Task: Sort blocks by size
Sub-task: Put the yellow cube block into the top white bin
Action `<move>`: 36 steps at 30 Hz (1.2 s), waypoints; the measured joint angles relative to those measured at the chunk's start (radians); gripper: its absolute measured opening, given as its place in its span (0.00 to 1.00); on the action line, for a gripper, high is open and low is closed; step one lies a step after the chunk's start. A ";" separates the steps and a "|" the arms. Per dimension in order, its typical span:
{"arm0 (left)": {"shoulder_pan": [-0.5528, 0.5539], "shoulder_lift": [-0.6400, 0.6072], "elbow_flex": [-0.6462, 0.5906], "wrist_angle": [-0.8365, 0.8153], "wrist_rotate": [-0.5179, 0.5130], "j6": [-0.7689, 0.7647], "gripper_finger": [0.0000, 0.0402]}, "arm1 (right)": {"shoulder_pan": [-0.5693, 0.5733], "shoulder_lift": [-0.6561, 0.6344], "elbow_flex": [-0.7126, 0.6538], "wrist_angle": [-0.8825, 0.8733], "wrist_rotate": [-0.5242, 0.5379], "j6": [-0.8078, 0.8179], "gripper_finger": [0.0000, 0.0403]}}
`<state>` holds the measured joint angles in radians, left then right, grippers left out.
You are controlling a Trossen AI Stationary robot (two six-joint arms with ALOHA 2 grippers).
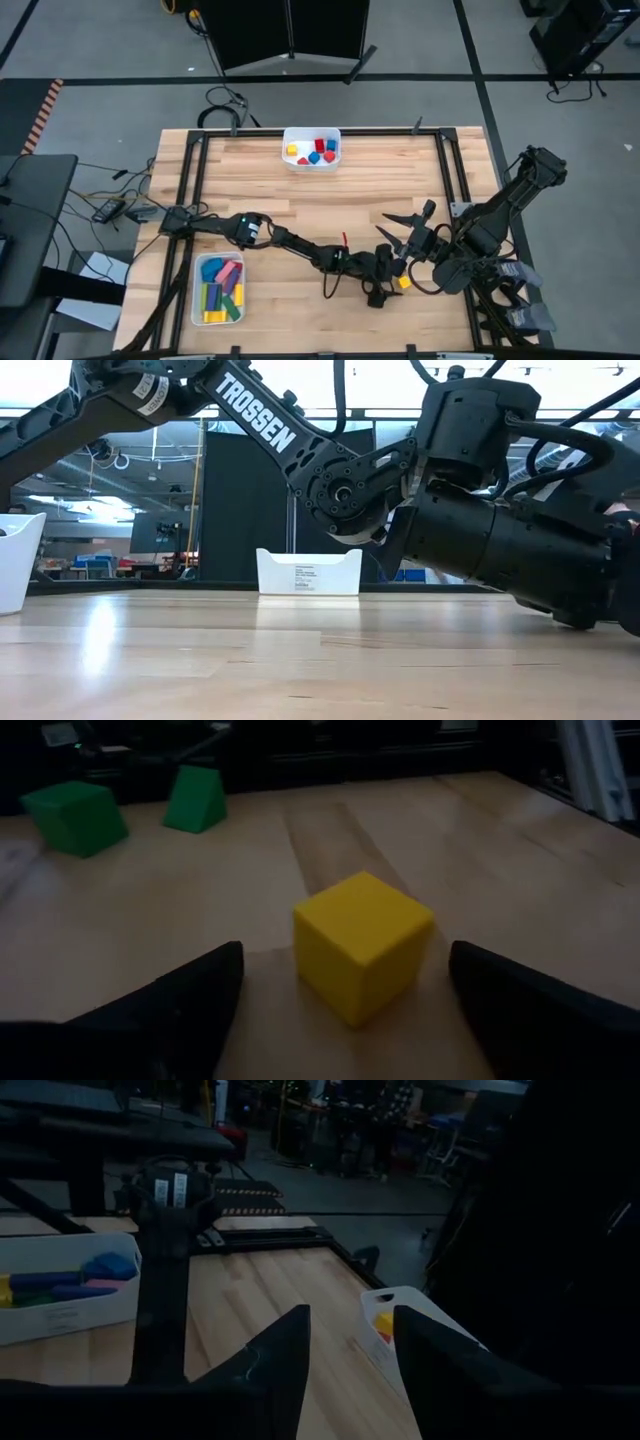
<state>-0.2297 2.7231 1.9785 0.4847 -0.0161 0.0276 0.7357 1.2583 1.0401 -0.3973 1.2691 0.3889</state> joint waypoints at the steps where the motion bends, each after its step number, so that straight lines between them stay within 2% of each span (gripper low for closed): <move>1: 0.000 0.000 0.000 0.001 -0.008 0.000 0.88 | 0.000 0.000 0.000 0.000 0.005 0.000 0.39; 8: 0.008 0.002 -0.001 0.023 -0.015 -0.003 0.71 | 0.000 0.000 0.000 0.000 0.022 0.000 0.39; 20: 0.043 0.001 0.000 0.001 -0.032 -0.050 0.57 | -0.006 0.000 0.000 0.000 0.021 0.006 0.39; 23: 0.042 0.001 0.000 0.011 0.037 -0.057 0.58 | -0.006 0.000 0.000 0.000 0.021 0.007 0.39; 26: 0.029 0.001 -0.001 0.028 0.045 -0.063 0.61 | -0.006 0.000 0.000 -0.001 0.021 0.003 0.39; 31: 0.007 0.001 -0.002 0.036 -0.049 -0.053 0.72 | -0.006 0.000 0.000 -0.003 0.021 0.001 0.39; 36: 0.019 0.002 -0.002 0.059 -0.090 -0.065 0.80 | -0.006 0.000 0.000 -0.003 0.021 0.001 0.39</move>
<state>-0.2103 2.7247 1.9762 0.5439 -0.1056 -0.0372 0.7296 1.2579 1.0397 -0.4004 1.2903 0.3897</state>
